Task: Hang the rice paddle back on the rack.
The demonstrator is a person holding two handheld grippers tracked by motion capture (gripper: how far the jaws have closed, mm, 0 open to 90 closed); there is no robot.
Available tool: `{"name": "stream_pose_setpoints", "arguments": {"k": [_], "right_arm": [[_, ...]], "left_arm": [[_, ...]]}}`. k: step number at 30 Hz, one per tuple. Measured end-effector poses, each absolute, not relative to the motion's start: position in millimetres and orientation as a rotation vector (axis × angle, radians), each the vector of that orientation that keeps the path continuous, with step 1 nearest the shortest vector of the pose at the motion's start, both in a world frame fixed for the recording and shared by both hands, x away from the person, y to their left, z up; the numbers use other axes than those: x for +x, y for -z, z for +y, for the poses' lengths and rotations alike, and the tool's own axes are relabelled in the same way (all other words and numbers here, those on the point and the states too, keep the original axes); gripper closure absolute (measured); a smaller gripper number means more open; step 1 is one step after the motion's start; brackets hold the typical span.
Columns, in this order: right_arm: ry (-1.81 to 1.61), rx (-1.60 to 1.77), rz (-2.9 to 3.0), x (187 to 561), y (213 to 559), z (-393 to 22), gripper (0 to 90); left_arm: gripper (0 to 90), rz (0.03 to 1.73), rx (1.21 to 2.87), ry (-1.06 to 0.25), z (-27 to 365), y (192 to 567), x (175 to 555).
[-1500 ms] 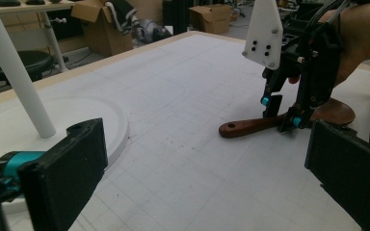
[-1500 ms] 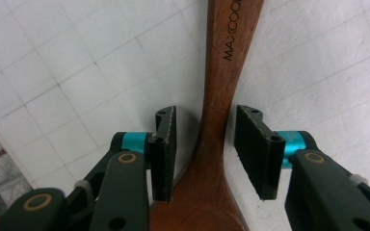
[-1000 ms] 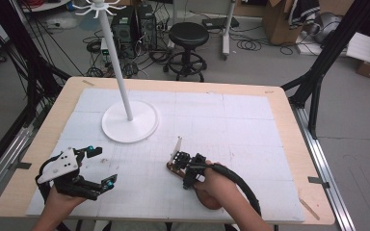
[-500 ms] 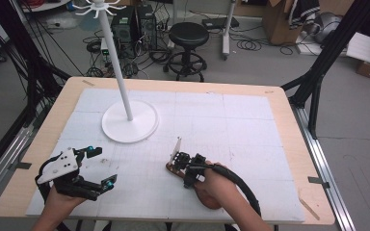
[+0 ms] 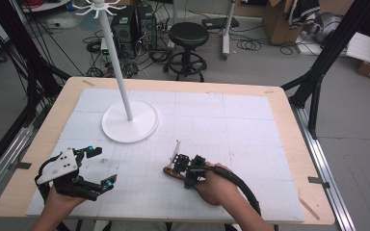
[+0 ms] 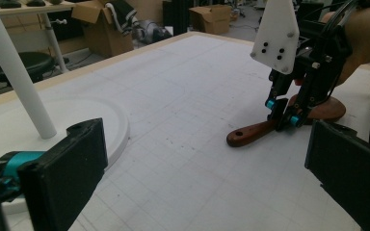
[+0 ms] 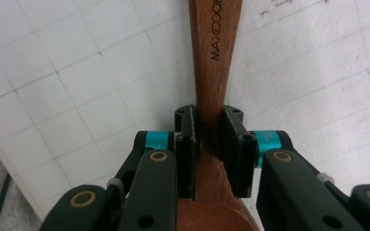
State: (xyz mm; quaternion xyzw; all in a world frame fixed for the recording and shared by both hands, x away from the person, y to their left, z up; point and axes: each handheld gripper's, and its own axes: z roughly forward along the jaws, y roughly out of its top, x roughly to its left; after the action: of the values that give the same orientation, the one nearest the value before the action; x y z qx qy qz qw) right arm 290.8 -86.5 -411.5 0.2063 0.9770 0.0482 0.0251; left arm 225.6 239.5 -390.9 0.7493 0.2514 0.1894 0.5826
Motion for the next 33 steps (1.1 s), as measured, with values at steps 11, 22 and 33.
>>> {"name": "stream_pose_setpoints", "arguments": {"k": [11,22,33], "right_arm": [[-0.19,0.588,3.038,289.9,411.1,-89.7,77.7],[-0.317,0.593,3.04,289.2,409.6,-100.1,77.8],[-0.454,0.605,3.022,289.8,401.2,-113.7,77.8]], "left_arm": [[1.7,0.586,1.751,-0.444,239.5,391.2,225.7],[1.7,0.585,1.751,-0.447,239.4,391.4,225.9],[1.7,0.586,1.749,-0.45,239.3,391.6,225.9]]}}
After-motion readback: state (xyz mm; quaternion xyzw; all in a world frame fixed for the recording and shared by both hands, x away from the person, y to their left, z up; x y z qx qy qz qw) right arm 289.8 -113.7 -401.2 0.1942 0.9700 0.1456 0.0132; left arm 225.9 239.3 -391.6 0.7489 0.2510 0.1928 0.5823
